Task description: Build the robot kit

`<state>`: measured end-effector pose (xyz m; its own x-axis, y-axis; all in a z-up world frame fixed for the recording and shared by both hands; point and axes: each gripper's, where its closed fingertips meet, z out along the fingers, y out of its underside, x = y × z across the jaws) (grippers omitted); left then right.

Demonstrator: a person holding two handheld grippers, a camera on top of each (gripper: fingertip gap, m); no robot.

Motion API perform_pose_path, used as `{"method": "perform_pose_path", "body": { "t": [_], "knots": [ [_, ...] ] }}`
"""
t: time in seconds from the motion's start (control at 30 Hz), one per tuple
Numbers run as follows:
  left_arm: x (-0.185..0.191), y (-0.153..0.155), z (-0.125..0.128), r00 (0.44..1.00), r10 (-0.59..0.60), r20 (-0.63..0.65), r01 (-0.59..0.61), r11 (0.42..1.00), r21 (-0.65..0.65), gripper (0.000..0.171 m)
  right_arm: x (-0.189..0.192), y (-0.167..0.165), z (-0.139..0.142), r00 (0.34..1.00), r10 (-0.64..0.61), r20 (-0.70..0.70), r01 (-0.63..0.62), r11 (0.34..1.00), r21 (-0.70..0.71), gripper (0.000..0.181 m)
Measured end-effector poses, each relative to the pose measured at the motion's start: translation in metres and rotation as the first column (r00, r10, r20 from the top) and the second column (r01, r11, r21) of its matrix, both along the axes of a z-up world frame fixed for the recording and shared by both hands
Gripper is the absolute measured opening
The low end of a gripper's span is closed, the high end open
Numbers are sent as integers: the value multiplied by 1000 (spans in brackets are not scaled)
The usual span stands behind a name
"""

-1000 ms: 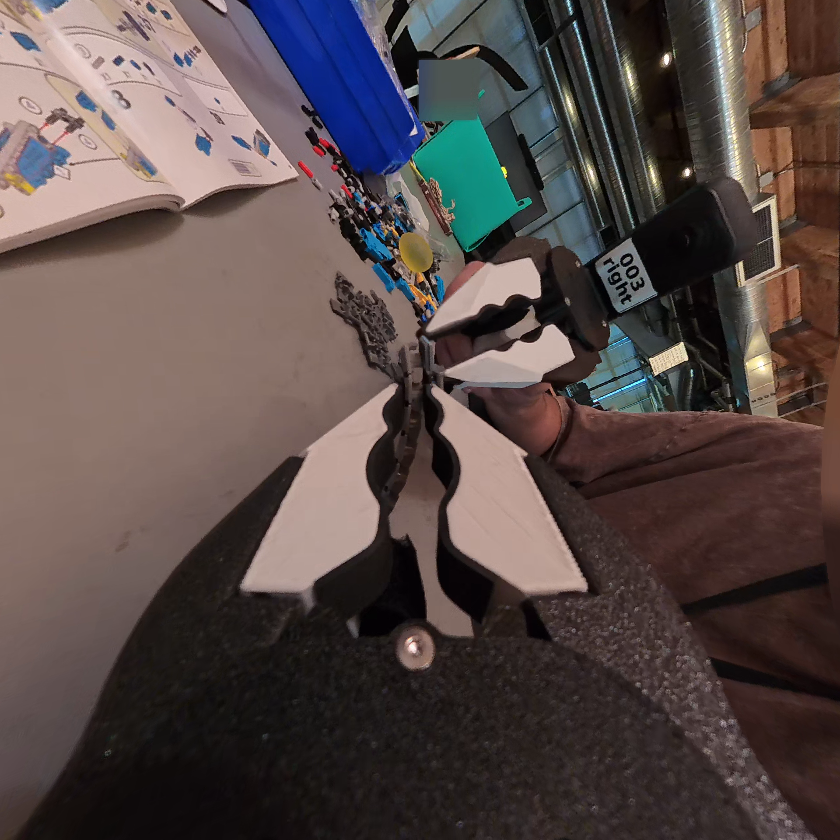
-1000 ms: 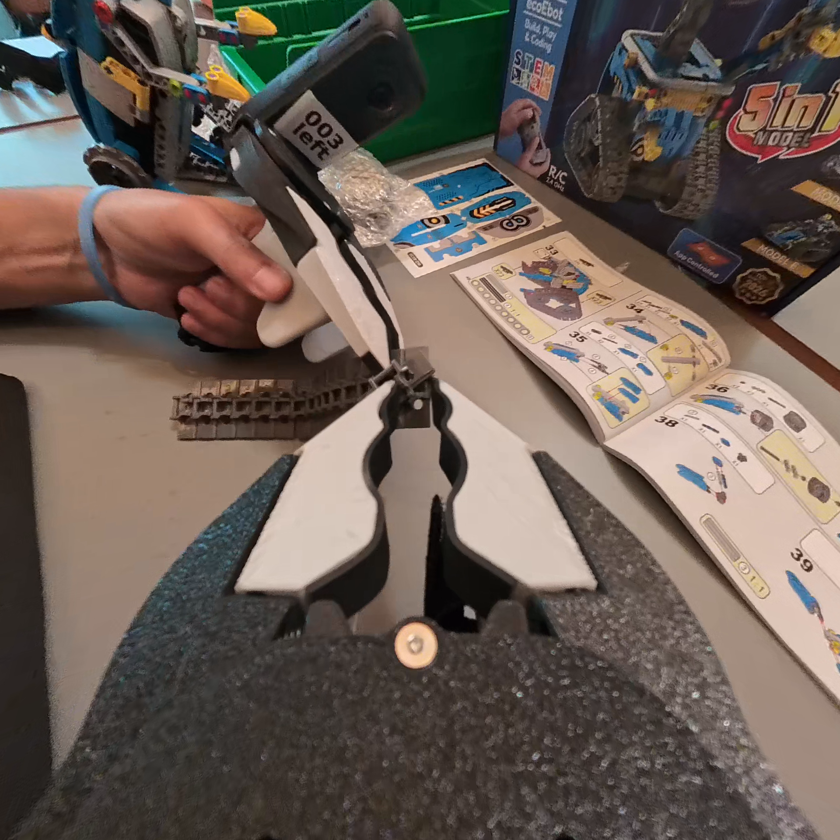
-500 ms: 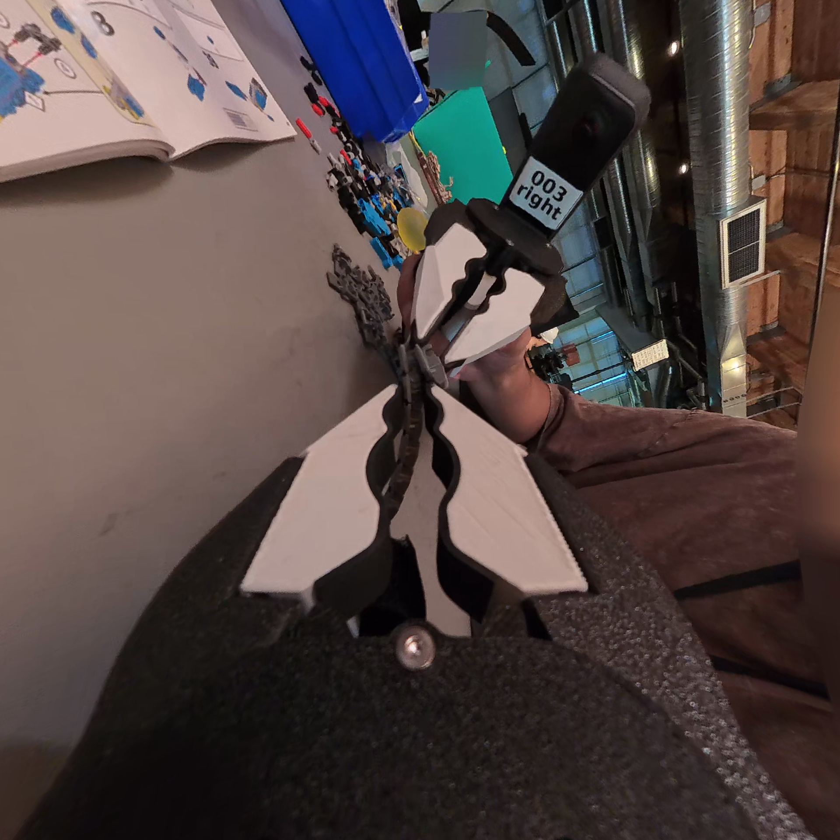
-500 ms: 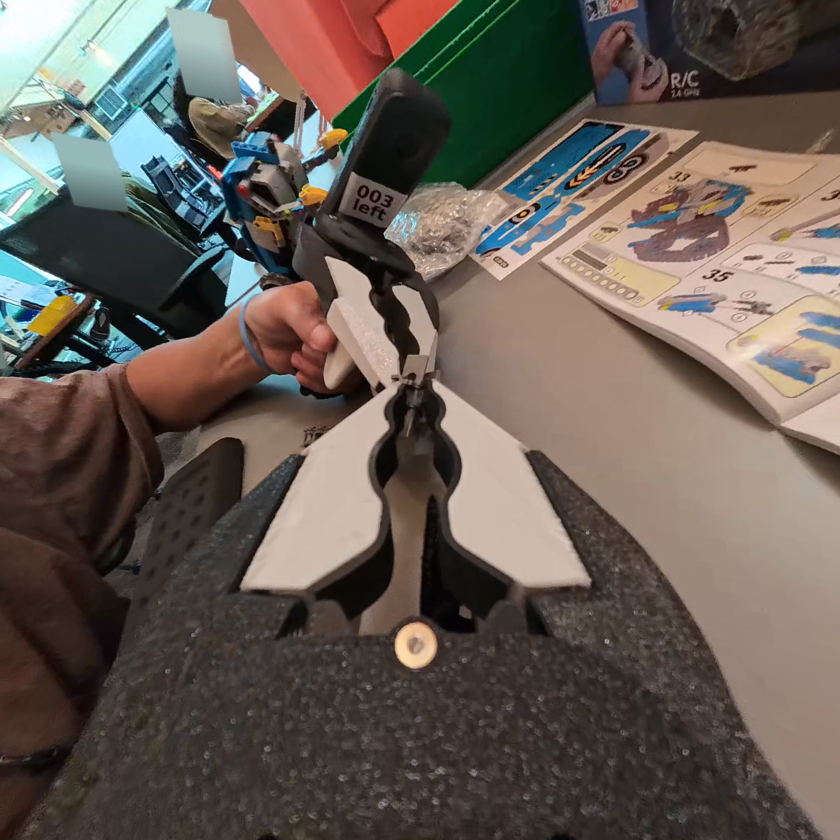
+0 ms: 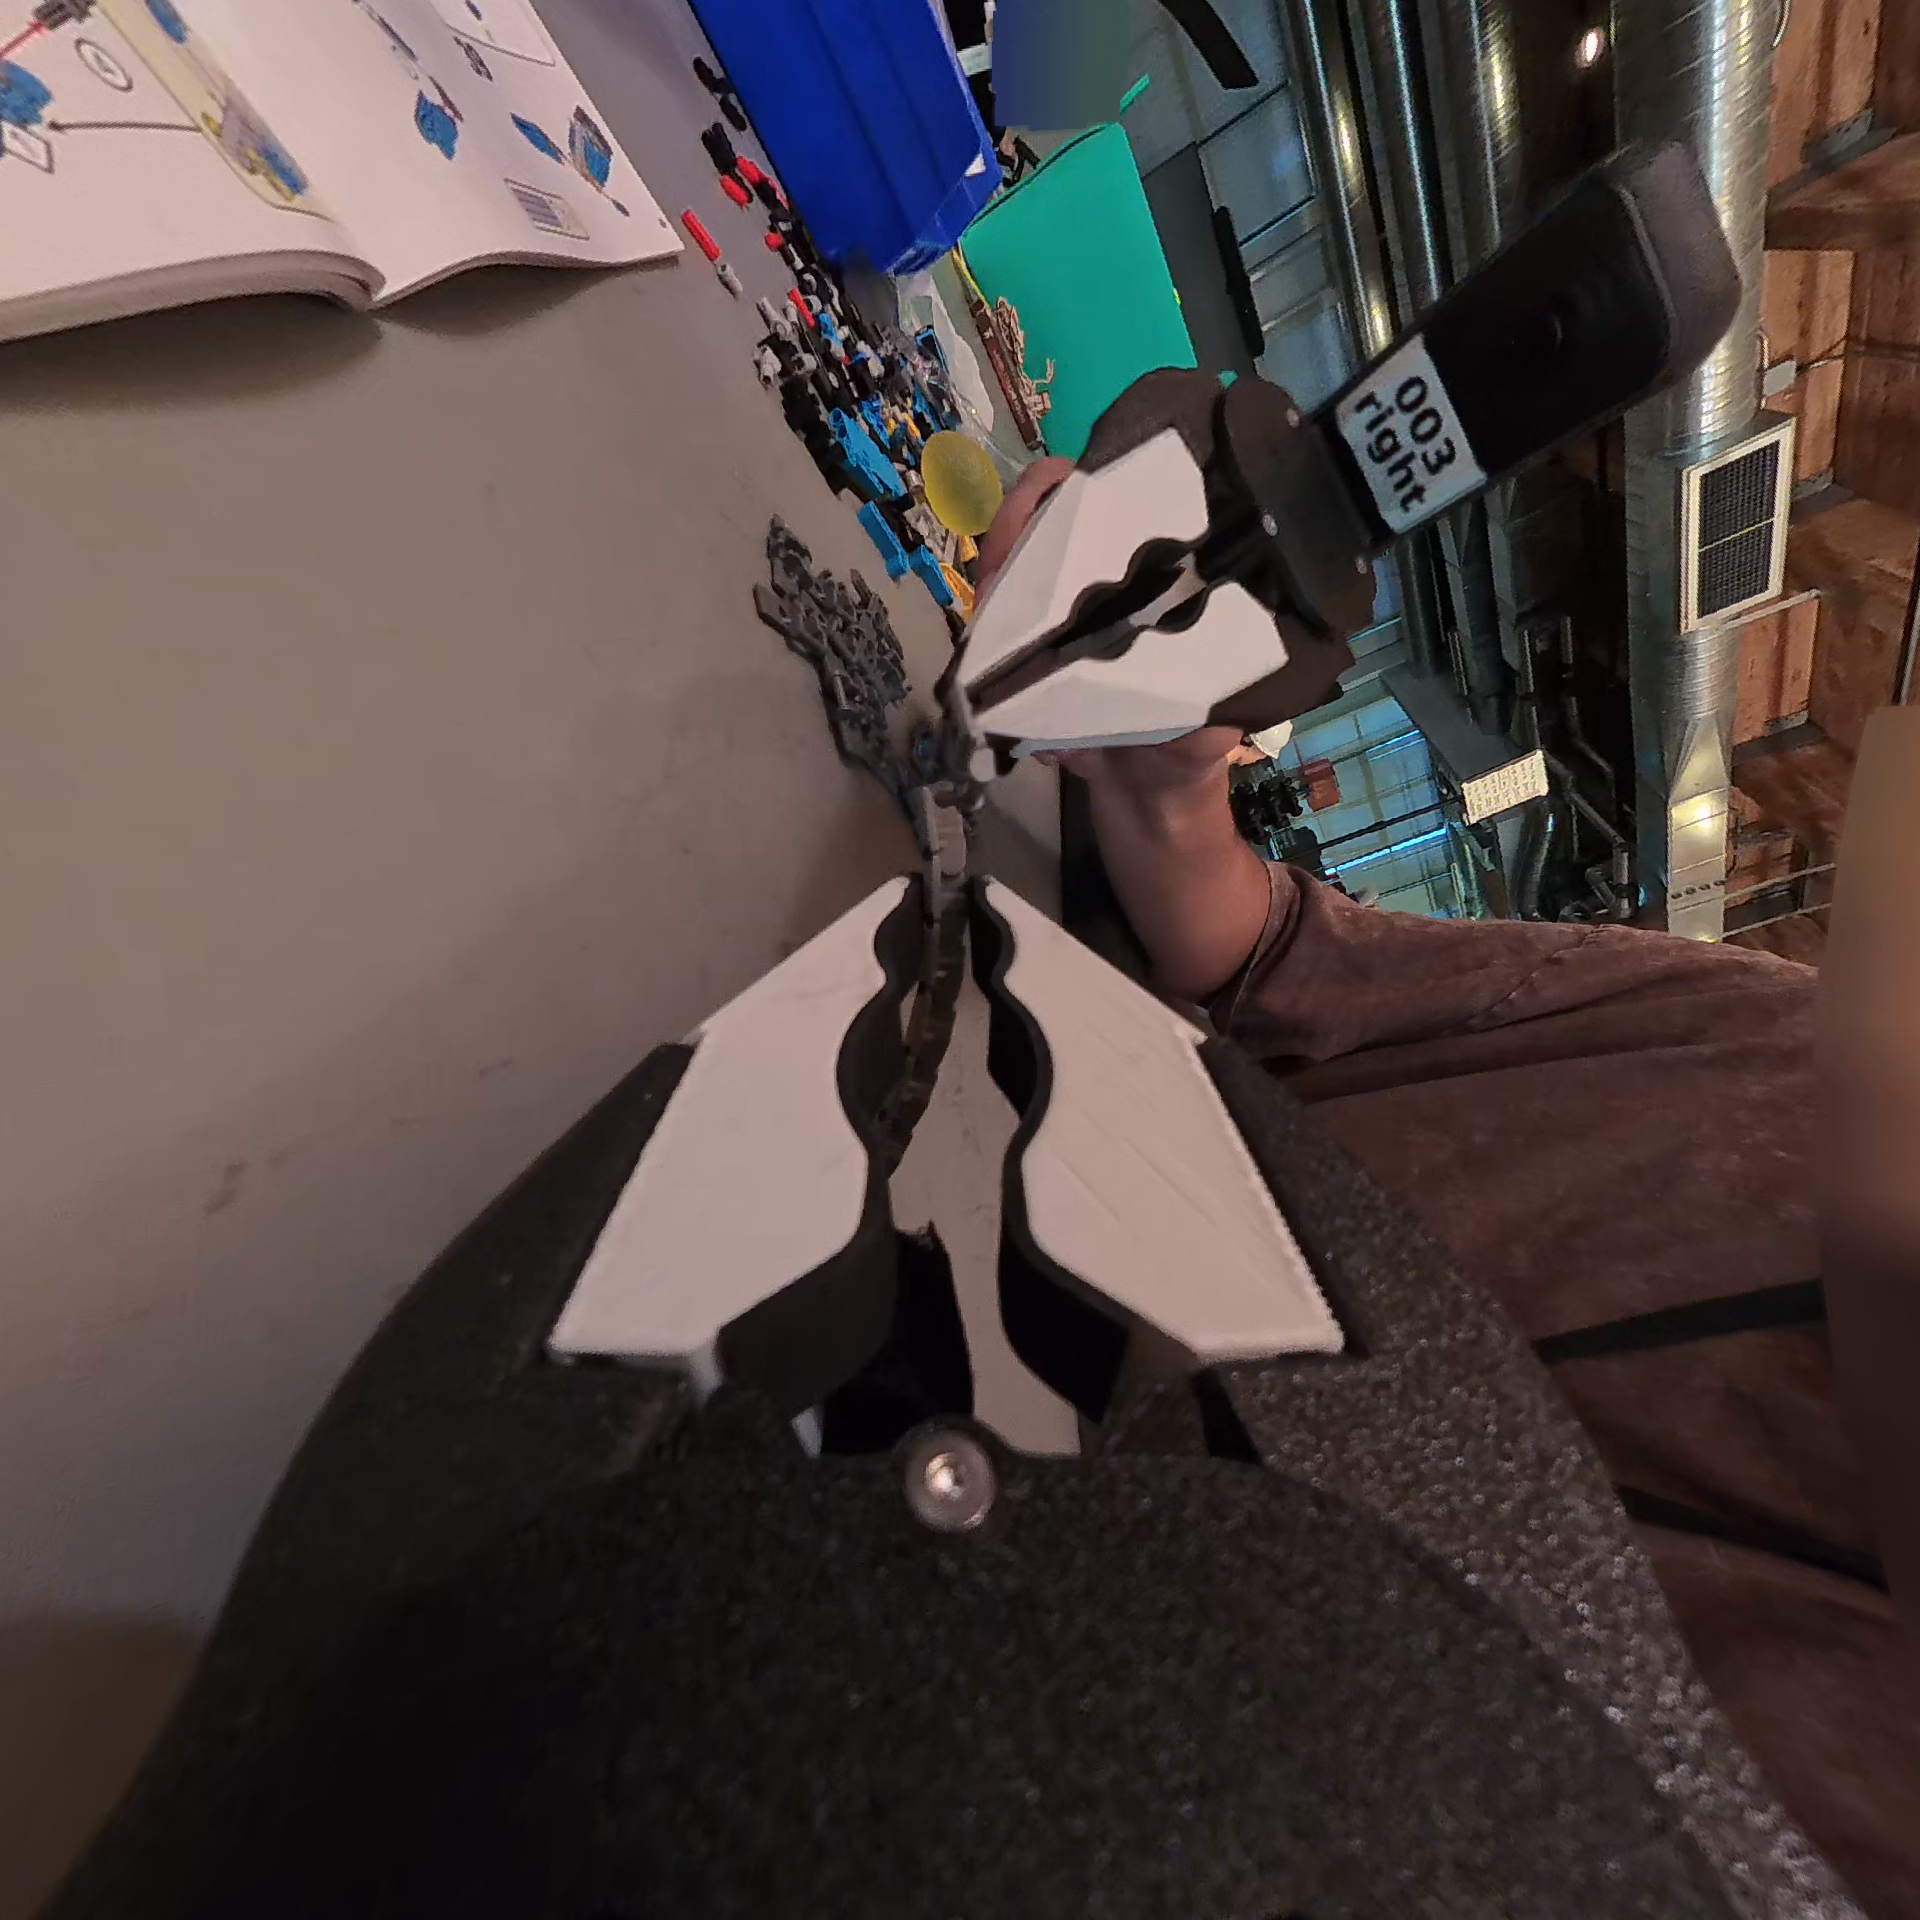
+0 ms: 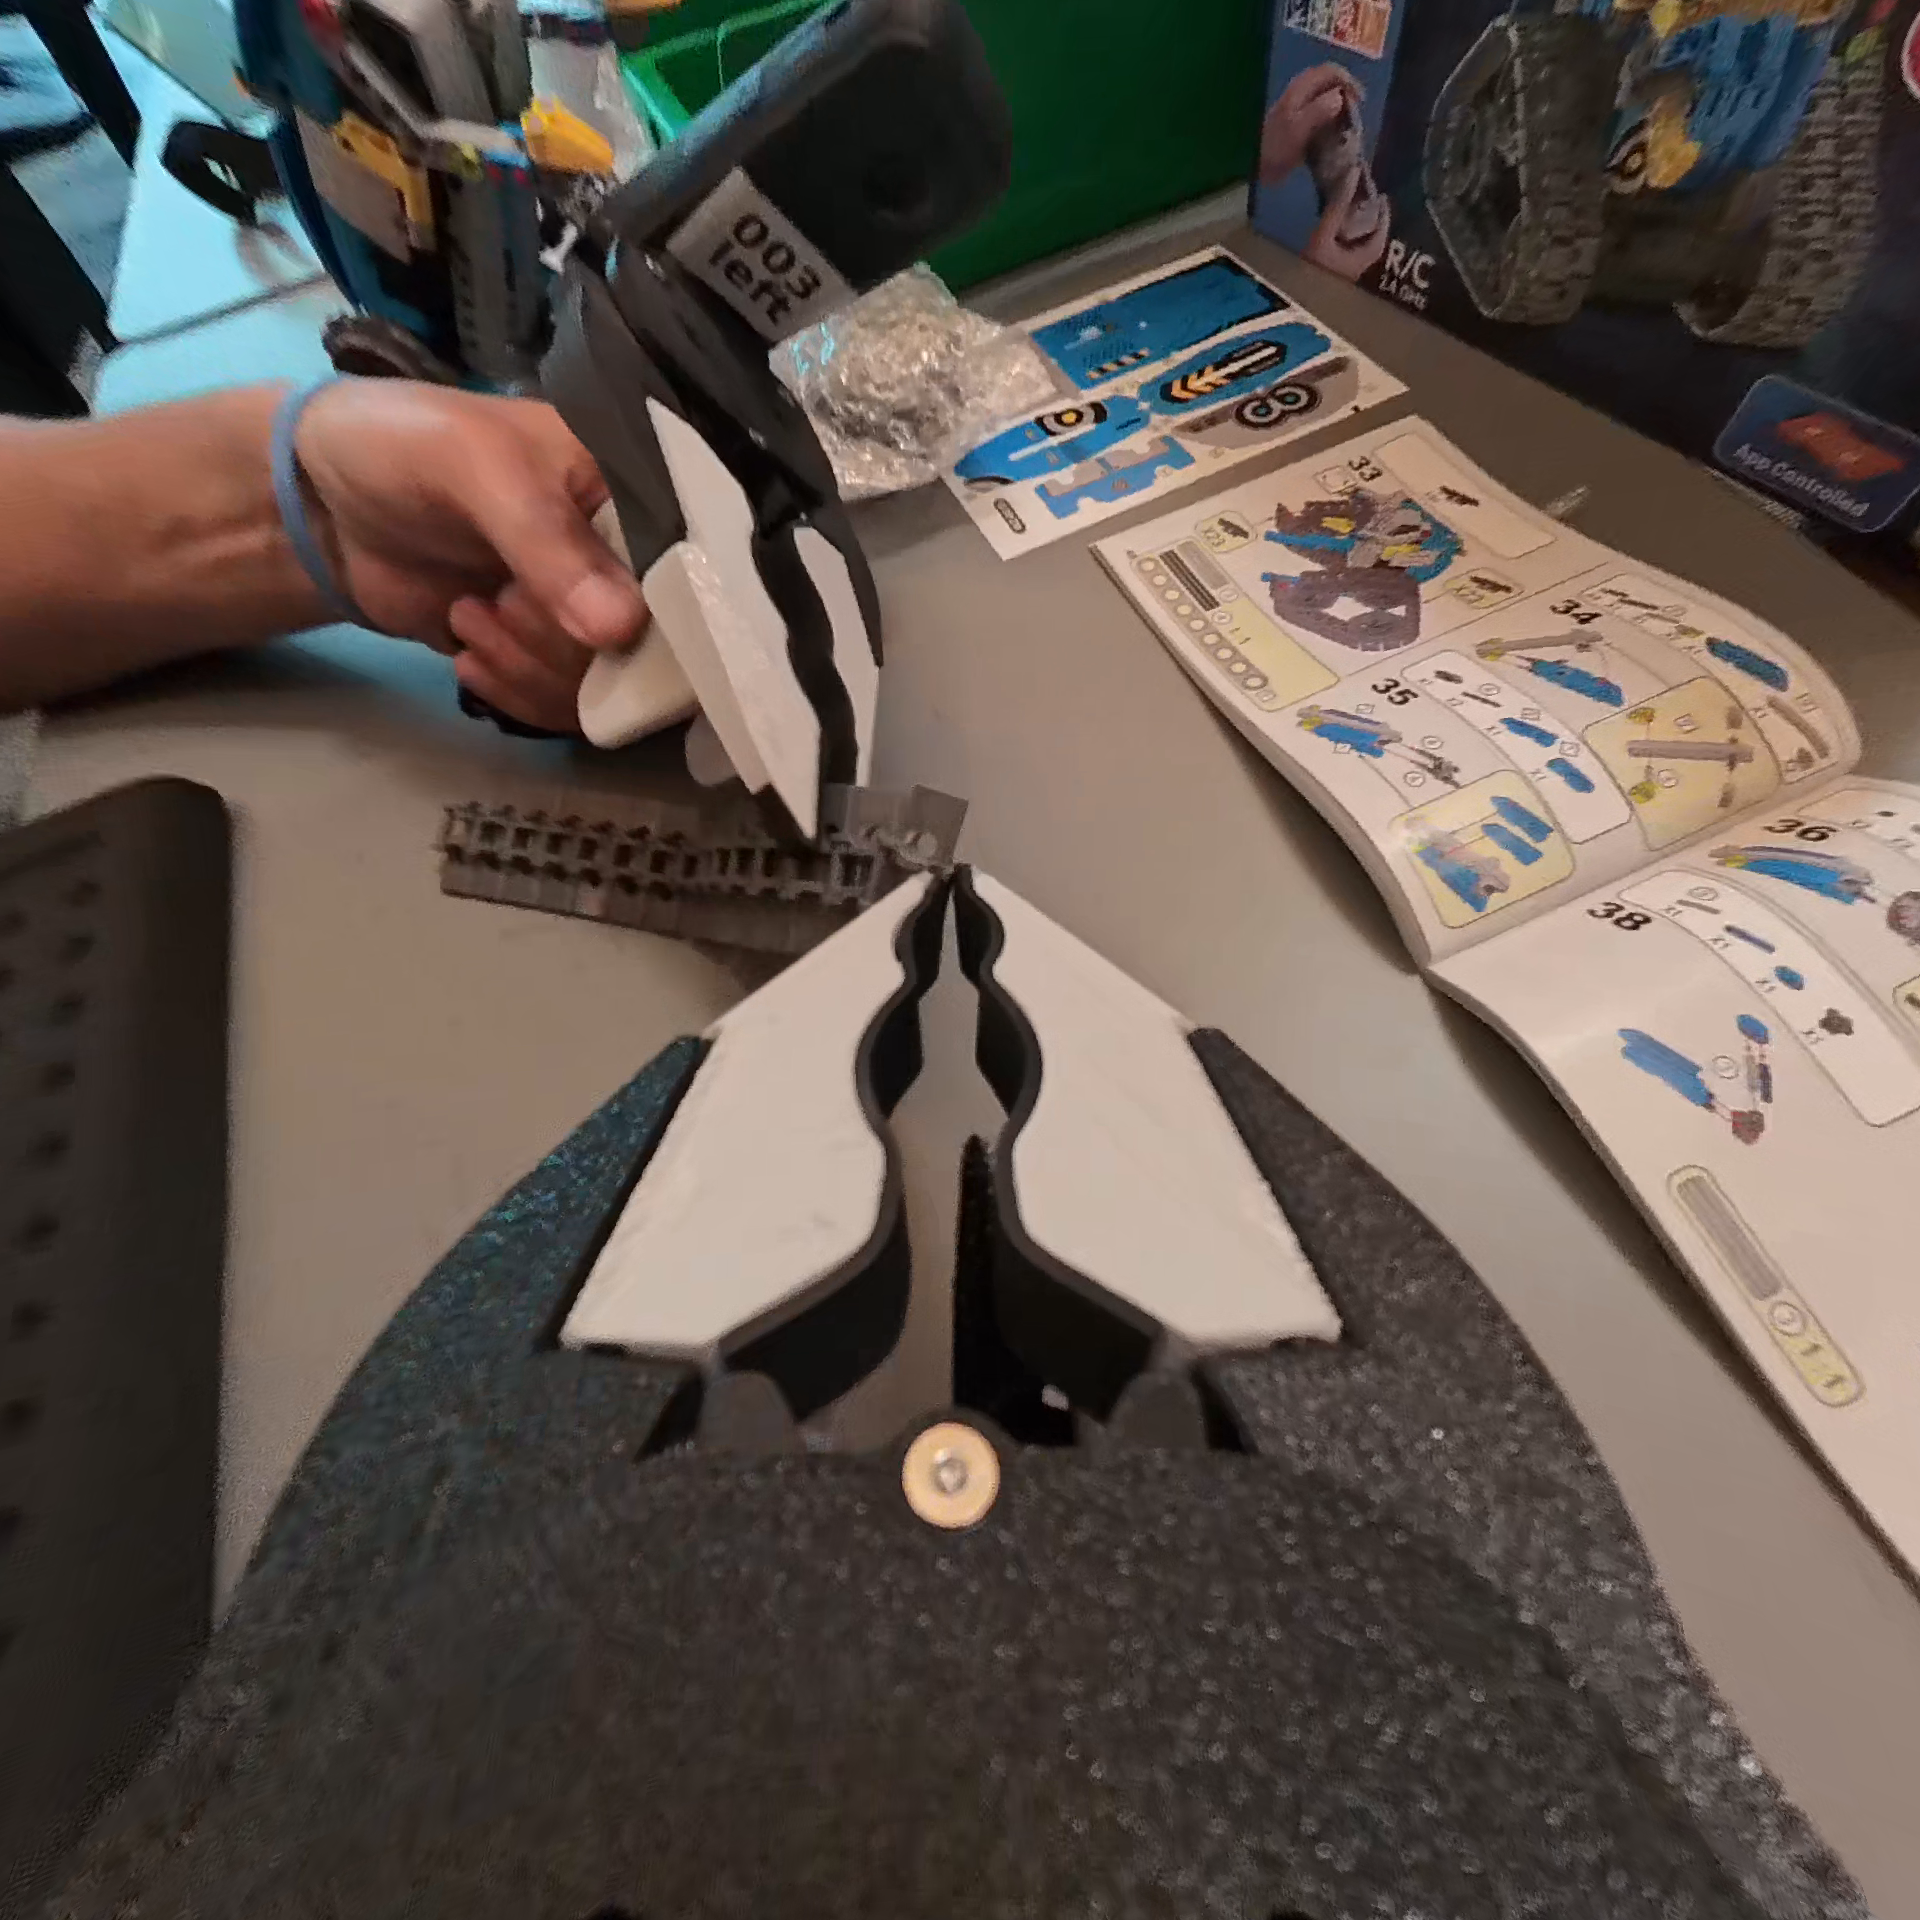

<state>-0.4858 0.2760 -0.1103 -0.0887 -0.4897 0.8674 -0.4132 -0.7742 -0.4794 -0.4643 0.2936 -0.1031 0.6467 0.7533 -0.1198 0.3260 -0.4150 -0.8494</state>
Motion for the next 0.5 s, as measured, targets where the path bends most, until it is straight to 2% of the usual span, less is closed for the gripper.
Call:
{"method": "perform_pose_path", "body": {
  "t": [0.13,0.37,0.5],
  "knots": [
    [0,-1,-2,1000,-4,-12,4,1000,12,7,0,-1,-6,997,-1,75,-1,1000,24,2],
    [1,-5,-3,1000,-21,-18,22,999,36,7,-3,-2,-9,997,5,80,-6,1000,12,2],
    [1,-5,-3,1000,-21,-19,22,999,38,7,-3,-1,-10,999,-3,36,4,1000,-14,3]
  ]
}}
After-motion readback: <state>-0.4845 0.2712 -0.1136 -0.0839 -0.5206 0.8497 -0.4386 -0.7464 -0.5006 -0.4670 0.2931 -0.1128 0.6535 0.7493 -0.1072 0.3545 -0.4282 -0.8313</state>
